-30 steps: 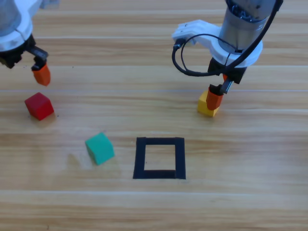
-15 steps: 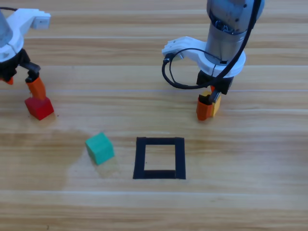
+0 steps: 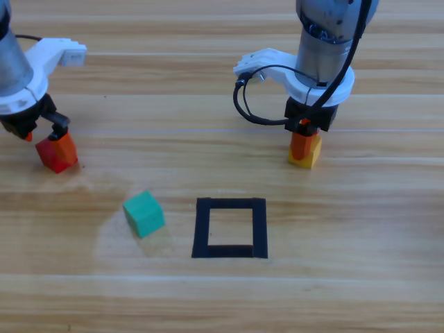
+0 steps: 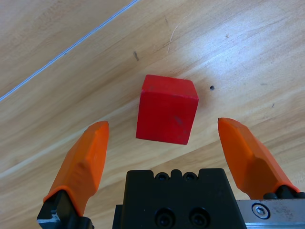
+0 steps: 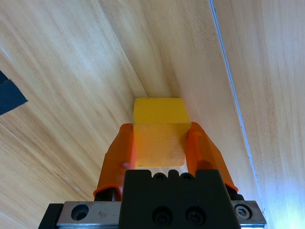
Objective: Stack the blocks in the rectangular block: red at the bottom, yellow in the middle, green on top
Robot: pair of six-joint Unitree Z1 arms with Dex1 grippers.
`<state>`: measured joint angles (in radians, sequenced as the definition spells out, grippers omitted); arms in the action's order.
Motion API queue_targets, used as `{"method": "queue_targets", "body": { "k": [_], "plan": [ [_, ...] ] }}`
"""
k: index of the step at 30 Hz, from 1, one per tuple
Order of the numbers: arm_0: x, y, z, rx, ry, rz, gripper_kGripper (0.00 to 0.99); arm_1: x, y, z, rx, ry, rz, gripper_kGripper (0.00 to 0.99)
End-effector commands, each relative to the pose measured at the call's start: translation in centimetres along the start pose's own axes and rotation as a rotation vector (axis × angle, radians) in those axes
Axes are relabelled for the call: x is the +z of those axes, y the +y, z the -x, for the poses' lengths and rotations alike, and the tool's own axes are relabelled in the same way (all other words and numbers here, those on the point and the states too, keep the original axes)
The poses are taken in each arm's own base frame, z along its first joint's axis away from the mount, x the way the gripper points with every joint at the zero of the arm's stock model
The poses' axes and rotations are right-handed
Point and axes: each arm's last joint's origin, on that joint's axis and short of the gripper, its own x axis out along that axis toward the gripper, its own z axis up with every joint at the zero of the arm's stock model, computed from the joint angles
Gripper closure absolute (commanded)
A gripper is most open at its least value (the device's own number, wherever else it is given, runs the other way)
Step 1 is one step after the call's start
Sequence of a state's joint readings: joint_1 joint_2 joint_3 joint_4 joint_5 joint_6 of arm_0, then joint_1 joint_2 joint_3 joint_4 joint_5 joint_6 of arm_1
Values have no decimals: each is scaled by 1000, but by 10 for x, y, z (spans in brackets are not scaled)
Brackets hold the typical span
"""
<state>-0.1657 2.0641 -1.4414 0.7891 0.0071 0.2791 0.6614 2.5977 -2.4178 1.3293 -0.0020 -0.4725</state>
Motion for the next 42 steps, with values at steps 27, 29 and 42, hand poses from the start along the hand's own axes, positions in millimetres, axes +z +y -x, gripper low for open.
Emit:
{"method": "queue_targets", "body": {
  "k": [27,29,42],
  "plan": [
    [-1,-8,-57,6,79,-9,450,-115,37,102,68,-141,-689,990],
    [0,-8,-55,20,76,9,662,-111,61,114,27,-145,-694,990],
    [31,-50,50,-20,-122,238,990,-92,102,112,23,-131,-922,990]
  ]
}}
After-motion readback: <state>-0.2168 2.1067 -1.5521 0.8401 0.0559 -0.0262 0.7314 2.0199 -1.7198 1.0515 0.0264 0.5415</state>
